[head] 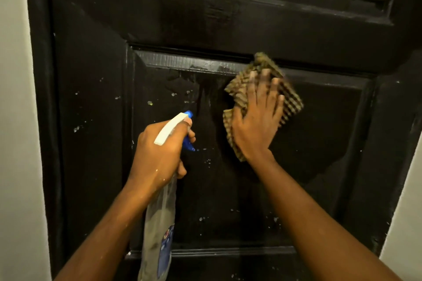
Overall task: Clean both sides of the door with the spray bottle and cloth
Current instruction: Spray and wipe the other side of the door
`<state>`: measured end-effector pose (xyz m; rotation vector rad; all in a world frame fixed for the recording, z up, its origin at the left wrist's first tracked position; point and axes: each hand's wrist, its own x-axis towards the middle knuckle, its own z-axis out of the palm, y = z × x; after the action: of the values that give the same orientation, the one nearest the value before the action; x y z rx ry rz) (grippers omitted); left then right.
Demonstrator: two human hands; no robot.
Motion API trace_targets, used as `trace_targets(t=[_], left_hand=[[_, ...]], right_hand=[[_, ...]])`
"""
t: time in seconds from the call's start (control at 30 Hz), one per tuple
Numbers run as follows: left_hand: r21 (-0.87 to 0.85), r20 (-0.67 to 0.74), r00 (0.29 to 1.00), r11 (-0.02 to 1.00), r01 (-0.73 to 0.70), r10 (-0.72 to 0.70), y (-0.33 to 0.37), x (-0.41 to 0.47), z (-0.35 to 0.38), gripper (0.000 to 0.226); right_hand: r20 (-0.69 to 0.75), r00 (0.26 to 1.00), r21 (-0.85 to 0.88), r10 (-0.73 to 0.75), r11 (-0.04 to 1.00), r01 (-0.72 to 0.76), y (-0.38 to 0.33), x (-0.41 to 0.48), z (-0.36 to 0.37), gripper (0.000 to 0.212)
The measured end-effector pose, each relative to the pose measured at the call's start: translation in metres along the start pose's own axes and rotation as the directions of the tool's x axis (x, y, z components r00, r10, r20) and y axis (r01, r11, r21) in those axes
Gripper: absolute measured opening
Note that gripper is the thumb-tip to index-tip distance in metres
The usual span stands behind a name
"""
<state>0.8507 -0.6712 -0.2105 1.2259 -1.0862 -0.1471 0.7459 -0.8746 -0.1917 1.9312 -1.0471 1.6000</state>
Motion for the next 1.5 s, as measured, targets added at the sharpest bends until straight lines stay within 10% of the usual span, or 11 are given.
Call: trace_targets(t=[0.2, 0.37, 0.53, 0.73, 0.93, 1.23, 1.5], left_hand=[[0.028, 0.018, 0.999, 0.999, 0.039, -0.039, -0.006, 0.002, -0.01, 0.036], [0.028, -0.002, 0.993, 0.992, 0.12, -0.12, -0.012, -0.001, -0.015, 0.038], [0.007, -0.034, 0.987, 0.988, 0.155, -0.154, -0.016, -0.004, -0.027, 0.036], [0.05, -0.143, 0.988, 0.997, 0.06, -0.052, -0.024, -0.009, -0.061, 0.031], [0.089, -0.179, 0.984, 0.996, 0.001, 0.015, -0.026, -0.012, -0.082, 0.033], [0.039, -0.16, 0.987, 0.999, -0.026, 0.032, -0.016, -0.009, -0.089, 0.032], [0.055, -0.157, 0.987, 0.998, -0.035, 0.043, -0.022, -0.017, -0.101, 0.034]], right_hand=[[0.102, 0.866, -0.037, -0.489, 0.868, 0.495, 0.024, -0.068, 0.017, 0.07], [0.008, 0.999, 0.022, -0.043, 0.999, 0.043, 0.065, -0.068, 0.009, 0.079], [-0.012, 0.97, 0.074, 0.241, 0.968, -0.24, -0.003, -0.022, 0.001, 0.076], [0.018, 0.982, 0.02, -0.189, 0.982, 0.188, -0.099, -0.004, 0.01, 0.076], [0.085, 0.771, 0.013, -0.631, 0.774, 0.633, -0.084, -0.067, 0.029, 0.072], [-0.027, 0.985, 0.005, -0.171, 0.985, 0.171, -0.079, -0.006, 0.011, 0.073], [0.035, 0.839, -0.007, -0.544, 0.839, 0.544, -0.145, -0.015, 0.024, 0.073]])
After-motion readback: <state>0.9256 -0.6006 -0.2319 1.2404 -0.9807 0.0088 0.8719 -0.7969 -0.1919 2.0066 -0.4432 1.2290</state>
